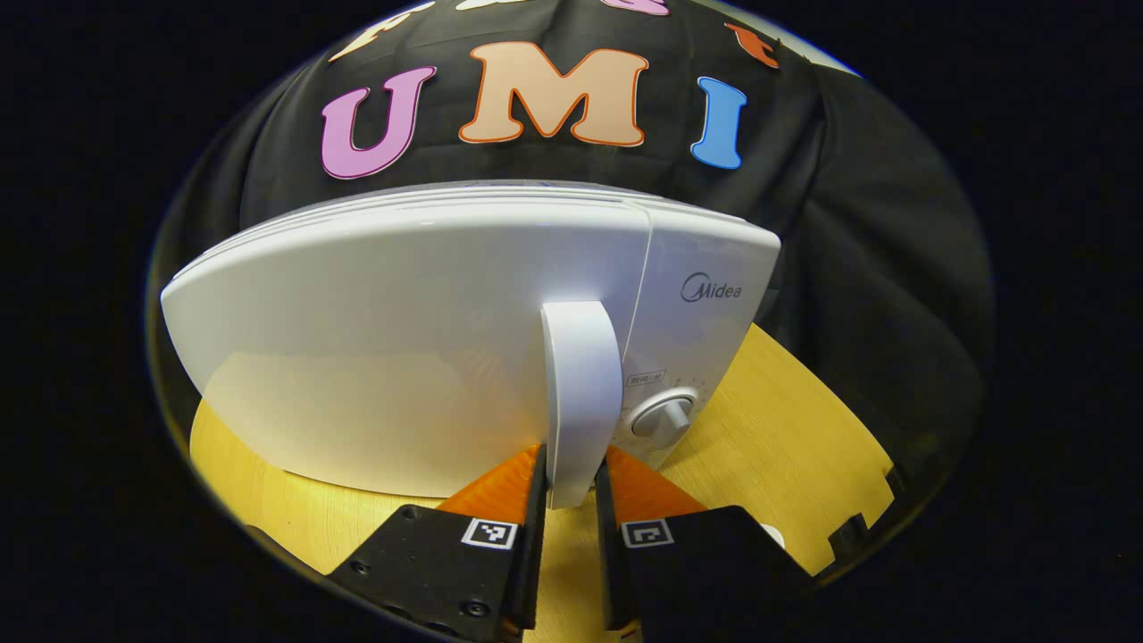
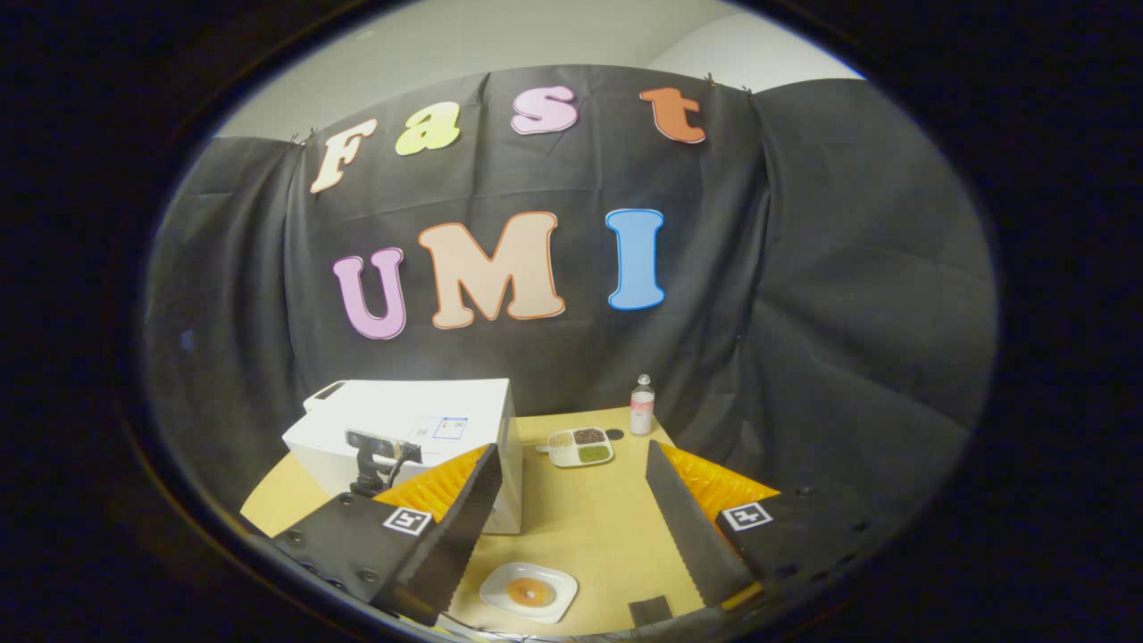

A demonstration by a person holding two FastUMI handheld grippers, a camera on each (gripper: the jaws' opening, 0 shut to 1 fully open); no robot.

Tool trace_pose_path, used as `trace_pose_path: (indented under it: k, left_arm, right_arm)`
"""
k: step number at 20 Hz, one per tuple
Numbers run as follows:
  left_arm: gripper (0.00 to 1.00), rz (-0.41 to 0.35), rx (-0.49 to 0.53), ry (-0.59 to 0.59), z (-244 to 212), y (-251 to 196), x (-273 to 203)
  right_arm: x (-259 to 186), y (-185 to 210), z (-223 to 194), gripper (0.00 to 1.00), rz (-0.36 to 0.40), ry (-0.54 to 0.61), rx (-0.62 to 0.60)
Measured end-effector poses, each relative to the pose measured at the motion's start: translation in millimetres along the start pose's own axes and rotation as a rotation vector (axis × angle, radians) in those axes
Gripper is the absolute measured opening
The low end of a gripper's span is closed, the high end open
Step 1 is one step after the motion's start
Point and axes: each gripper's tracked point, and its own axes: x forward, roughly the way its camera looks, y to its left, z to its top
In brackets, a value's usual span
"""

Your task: Open the microwave oven with the left hand, put the food in, and close the microwave oven.

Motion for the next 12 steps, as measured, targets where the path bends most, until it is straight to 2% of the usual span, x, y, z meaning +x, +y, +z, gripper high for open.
trace_pose_path:
  k: [4, 8, 12]
  left_arm:
    - [0.23, 0.02, 0.059, -0.007, -1, 1, 1]
    - [0.14, 0.017, 0.038, -0.013, -1, 0, -1]
    - [0.05, 0.037, 0.02, -0.013, -2, 0, -3]
  right_arm:
    - [-2, 1, -5, 0.96, 0.012, 0.008, 0.028]
    - [-6, -1, -9, 0.96, 0.007, 0.013, 0.055]
    - [-12, -1, -18, 0.92, 0.005, 0.032, 0.044]
